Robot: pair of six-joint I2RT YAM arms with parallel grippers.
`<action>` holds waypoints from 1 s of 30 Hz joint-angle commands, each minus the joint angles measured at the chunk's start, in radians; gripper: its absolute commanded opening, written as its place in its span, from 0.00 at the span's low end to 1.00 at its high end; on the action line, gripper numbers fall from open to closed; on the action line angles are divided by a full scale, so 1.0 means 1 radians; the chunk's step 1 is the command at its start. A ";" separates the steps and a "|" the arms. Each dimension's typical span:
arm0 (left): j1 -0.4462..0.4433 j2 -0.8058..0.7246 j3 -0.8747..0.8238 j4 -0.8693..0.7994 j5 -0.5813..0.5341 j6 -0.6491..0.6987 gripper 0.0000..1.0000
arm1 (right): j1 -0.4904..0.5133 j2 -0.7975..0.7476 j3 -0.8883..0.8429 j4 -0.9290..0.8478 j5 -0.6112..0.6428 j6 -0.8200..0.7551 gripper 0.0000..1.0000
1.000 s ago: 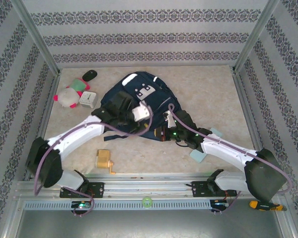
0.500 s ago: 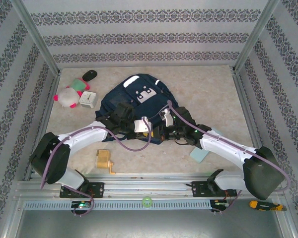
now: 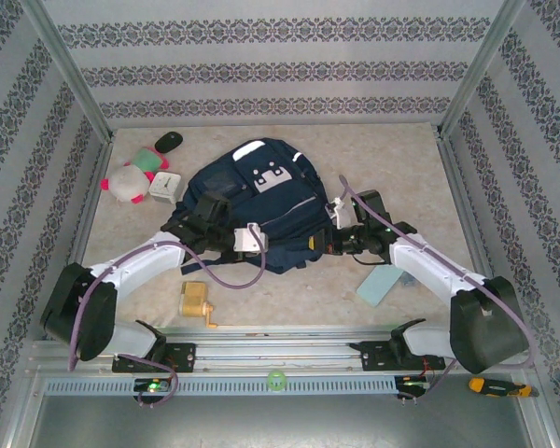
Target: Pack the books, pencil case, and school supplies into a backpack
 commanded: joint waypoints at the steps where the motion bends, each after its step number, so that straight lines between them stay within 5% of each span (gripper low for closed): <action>1: 0.029 -0.049 -0.009 -0.077 -0.011 0.024 0.21 | 0.002 0.008 0.025 0.009 -0.010 -0.028 0.00; 3: 0.021 -0.062 0.016 -0.098 0.036 -0.034 0.48 | 0.041 -0.003 0.024 0.036 -0.009 -0.012 0.00; 6: -0.073 -0.074 0.053 -0.059 -0.018 -0.171 0.66 | 0.082 -0.018 0.022 0.060 -0.008 0.014 0.00; 13: -0.234 0.029 0.084 0.187 -0.208 -0.393 0.69 | 0.115 -0.063 0.009 0.066 0.001 0.048 0.00; 17: -0.247 0.130 0.136 0.223 -0.201 -0.426 0.58 | 0.127 -0.087 0.004 0.068 -0.007 0.057 0.00; 24: -0.234 0.123 0.140 0.102 -0.148 -0.322 0.00 | 0.050 -0.118 -0.040 0.065 -0.021 0.044 0.00; 30: -0.132 -0.047 0.057 -0.122 0.027 -0.141 0.00 | -0.136 -0.051 -0.057 0.073 -0.047 -0.034 0.00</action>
